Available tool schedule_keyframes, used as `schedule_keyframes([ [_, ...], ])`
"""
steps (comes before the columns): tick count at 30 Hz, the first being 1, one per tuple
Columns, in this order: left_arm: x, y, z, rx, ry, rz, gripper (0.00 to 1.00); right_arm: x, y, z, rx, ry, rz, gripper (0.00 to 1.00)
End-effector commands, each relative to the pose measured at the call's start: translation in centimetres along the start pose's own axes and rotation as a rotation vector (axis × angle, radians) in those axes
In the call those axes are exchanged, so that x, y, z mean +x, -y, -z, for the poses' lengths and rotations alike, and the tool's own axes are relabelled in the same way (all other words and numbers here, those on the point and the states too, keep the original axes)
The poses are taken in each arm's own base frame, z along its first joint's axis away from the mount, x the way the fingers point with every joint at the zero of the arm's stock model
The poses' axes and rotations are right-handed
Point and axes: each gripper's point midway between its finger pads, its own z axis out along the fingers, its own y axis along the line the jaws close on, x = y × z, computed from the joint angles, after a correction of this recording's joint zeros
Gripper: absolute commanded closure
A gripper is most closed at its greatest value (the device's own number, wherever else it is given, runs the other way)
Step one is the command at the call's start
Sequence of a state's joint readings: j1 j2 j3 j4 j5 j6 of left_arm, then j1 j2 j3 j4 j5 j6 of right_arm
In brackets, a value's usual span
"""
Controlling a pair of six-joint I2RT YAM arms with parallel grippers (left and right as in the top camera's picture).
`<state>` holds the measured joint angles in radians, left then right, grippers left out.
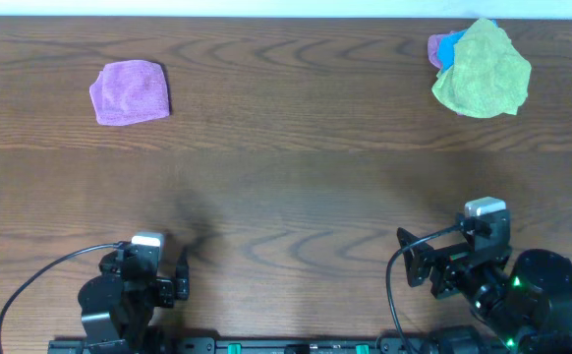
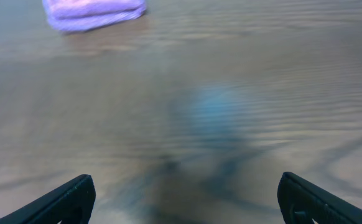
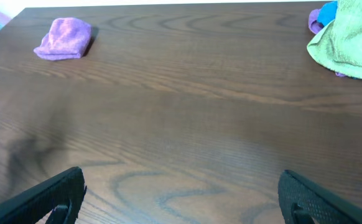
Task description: Fold the cloth
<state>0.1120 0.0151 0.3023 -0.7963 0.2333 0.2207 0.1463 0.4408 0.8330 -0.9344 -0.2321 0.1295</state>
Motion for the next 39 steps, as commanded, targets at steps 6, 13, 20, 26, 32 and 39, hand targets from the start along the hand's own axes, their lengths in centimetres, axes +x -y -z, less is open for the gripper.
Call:
schedule_keyframes([
  [6, 2.3, -1.7, -0.2, -0.116, -0.086, 0.037, 0.05, 0.1, 0.1, 0.0, 0.001, -0.001, -0.018, 0.01],
  [13, 4.9, -1.6, -1.6, -0.118, -0.150, 0.151, 0.05, 0.1, 0.1, 0.0, 0.001, -0.001, -0.018, 0.01],
  [20, 5.4, -2.3, -1.9, -0.161, -0.156, 0.176, 0.05, 0.1, 0.1, 0.0, 0.001, -0.001, -0.018, 0.01],
  [26, 5.4, -2.3, -1.9, -0.162, -0.156, 0.175, 0.05, 0.1, 0.1, 0.0, 0.001, -0.001, -0.018, 0.01],
  [32, 5.4, -2.3, -1.9, -0.162, -0.156, 0.175, 0.05, 0.1, 0.1, 0.0, 0.001, -0.001, -0.018, 0.01],
  [39, 5.4, -2.3, -1.9, -0.162, -0.156, 0.175, 0.05, 1.9, 1.9, -0.1, 0.096, -0.064, 0.027, 0.01],
])
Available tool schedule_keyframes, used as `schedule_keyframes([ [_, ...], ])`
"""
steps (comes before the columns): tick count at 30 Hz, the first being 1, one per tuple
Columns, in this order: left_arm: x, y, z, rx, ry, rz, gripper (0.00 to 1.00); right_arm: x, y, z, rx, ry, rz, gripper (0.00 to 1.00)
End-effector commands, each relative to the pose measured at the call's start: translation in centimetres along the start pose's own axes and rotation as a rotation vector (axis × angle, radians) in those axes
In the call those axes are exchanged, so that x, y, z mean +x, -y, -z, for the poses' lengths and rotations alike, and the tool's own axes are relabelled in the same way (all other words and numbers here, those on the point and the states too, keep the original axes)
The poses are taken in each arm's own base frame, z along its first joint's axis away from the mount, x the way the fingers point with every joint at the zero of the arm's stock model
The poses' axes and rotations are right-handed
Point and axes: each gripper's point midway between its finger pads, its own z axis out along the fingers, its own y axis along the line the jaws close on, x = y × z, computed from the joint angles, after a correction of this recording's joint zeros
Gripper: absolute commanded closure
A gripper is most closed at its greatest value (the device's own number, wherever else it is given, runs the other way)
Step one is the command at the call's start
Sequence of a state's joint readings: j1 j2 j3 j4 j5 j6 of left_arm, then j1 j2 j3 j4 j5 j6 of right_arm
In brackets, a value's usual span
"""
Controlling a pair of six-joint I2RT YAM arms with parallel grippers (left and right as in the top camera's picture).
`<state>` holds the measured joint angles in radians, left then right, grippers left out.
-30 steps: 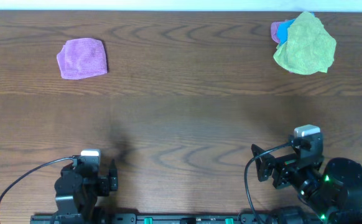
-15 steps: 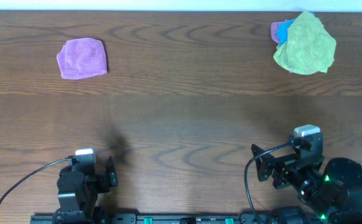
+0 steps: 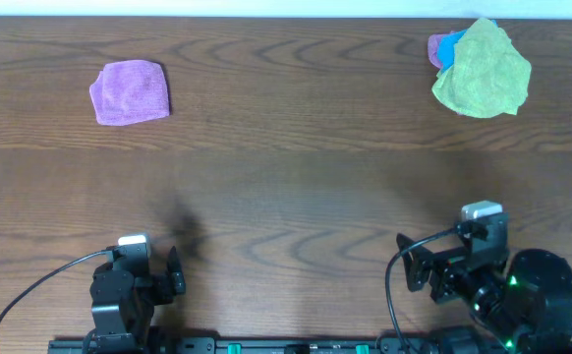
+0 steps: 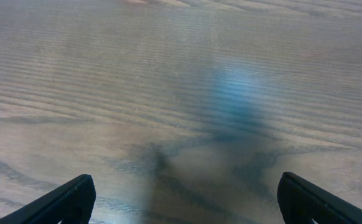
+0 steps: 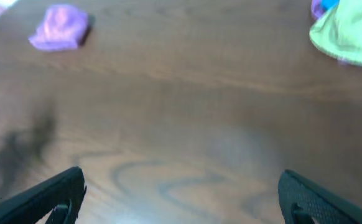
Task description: Fold the cloth
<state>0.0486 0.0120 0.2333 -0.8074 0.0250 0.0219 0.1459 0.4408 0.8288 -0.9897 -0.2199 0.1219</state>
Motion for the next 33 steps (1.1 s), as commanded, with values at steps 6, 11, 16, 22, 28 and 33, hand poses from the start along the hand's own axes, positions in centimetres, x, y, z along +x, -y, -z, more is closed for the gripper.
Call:
schedule_keyframes([
  [6, 2.2, -0.3, -0.9, -0.014, -0.067, 0.004, 0.05, 3.8, 4.2, -2.8, 0.175, 0.018, 0.259, 0.01],
  [11, 2.2, -0.3, -0.9, -0.014, -0.067, 0.004, 0.05, 7.0, 6.7, -5.4, 0.247, 0.039, 0.277, 0.01],
  [16, 2.2, -0.3, -0.9, -0.014, -0.067, 0.004, 0.05, 9.4, 8.4, -6.7, 0.291, 0.030, 0.258, 0.01],
  [22, 2.2, -0.3, -0.9, -0.014, -0.067, 0.004, 0.05, 10.9, 9.0, -7.5, 0.300, 0.027, 0.246, 0.01],
  [28, 2.2, -0.2, -0.9, -0.014, -0.067, 0.004, 0.05, 12.0, 9.3, -8.3, 0.300, 0.006, 0.242, 0.01],
  [33, 2.2, -0.3, -0.9, -0.014, -0.067, 0.004, 0.05, 11.9, 10.9, -7.7, 0.397, 0.038, 0.040, 0.01],
])
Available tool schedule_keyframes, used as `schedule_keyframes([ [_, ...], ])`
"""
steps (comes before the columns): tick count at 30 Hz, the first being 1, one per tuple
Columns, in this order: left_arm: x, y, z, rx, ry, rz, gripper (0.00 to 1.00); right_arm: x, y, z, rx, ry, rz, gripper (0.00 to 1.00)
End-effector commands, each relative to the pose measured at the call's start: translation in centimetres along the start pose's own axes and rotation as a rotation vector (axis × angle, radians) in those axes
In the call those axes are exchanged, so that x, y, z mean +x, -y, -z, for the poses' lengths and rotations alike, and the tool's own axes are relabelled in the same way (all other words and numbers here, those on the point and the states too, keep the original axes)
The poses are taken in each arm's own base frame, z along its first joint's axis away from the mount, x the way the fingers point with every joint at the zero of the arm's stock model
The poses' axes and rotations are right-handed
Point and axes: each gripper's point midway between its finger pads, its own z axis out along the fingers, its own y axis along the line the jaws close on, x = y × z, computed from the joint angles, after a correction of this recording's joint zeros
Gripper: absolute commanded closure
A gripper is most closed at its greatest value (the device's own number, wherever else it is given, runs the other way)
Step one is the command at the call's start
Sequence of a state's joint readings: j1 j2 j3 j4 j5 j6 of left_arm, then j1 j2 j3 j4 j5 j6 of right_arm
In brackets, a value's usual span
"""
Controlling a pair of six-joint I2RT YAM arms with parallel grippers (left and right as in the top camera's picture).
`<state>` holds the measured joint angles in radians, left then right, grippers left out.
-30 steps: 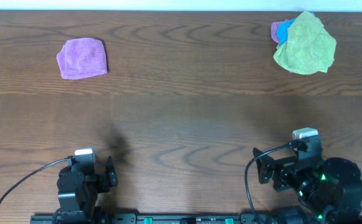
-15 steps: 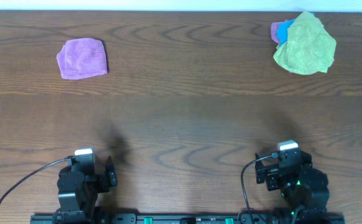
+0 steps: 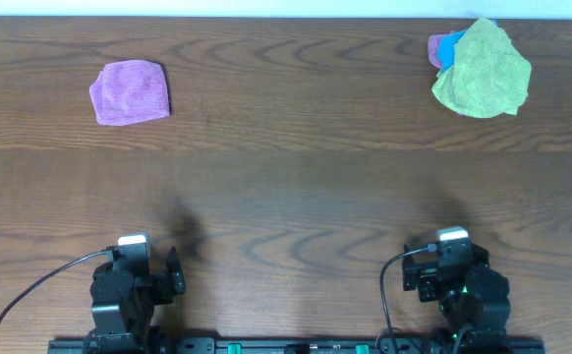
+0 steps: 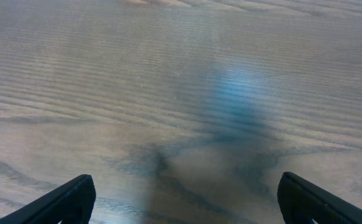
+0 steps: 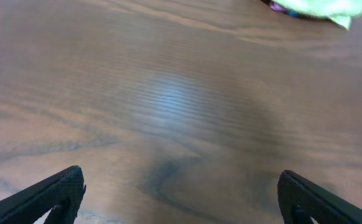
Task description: Fold the cloth
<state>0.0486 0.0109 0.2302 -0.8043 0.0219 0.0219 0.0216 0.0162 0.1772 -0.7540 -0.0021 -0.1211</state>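
Note:
A folded purple cloth [image 3: 130,92] lies at the far left of the wooden table [image 3: 286,187]. At the far right a crumpled green cloth [image 3: 483,71] rests on blue and purple cloths [image 3: 441,47]; its edge shows in the right wrist view [image 5: 315,7]. My left gripper [image 4: 184,198] is open near the table's front edge at the left, with only bare wood between its fingers. My right gripper [image 5: 181,194] is open at the front right, also over bare wood. Both arms sit far from all the cloths.
The table's front edge carries a black rail [image 3: 286,346] under both arm bases. A cable [image 3: 30,285] loops beside the left arm. The stretch of table between the cloths and the arms is bare wood.
My right arm has pulled back and folded in at the front edge, its camera now tilted down at the wood. The left arm has not moved.
Both arms stood at the front edge, the left wrist view still catching the purple cloth. Then the left arm had drawn back, seeing only wood. Now the right arm has drawn back too. The cloths have stayed where they were throughout.

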Motion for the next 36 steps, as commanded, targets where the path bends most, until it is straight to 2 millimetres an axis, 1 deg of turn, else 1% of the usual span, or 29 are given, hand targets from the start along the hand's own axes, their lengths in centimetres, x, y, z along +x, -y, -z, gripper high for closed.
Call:
schedule_keyframes([
  [1, 2.22, -0.20, -0.83, -0.011, -0.068, 0.004, 0.05, 0.56, 1.72, -0.14, 0.101, -0.006, -0.179, 0.01],
  [3, 2.22, -0.20, -0.83, -0.011, -0.068, 0.004, 0.05, 0.61, 1.84, -0.13, 0.108, -0.007, -0.181, 0.01],
  [7, 2.22, -0.20, -0.83, -0.011, -0.068, 0.004, 0.05, 0.62, 1.87, -0.13, 0.110, -0.011, -0.117, 0.01],
  [36, 2.22, -0.20, -0.83, -0.011, -0.068, 0.004, 0.05, 0.51, 1.88, -0.13, 0.110, -0.007, -0.117, 0.01],
])
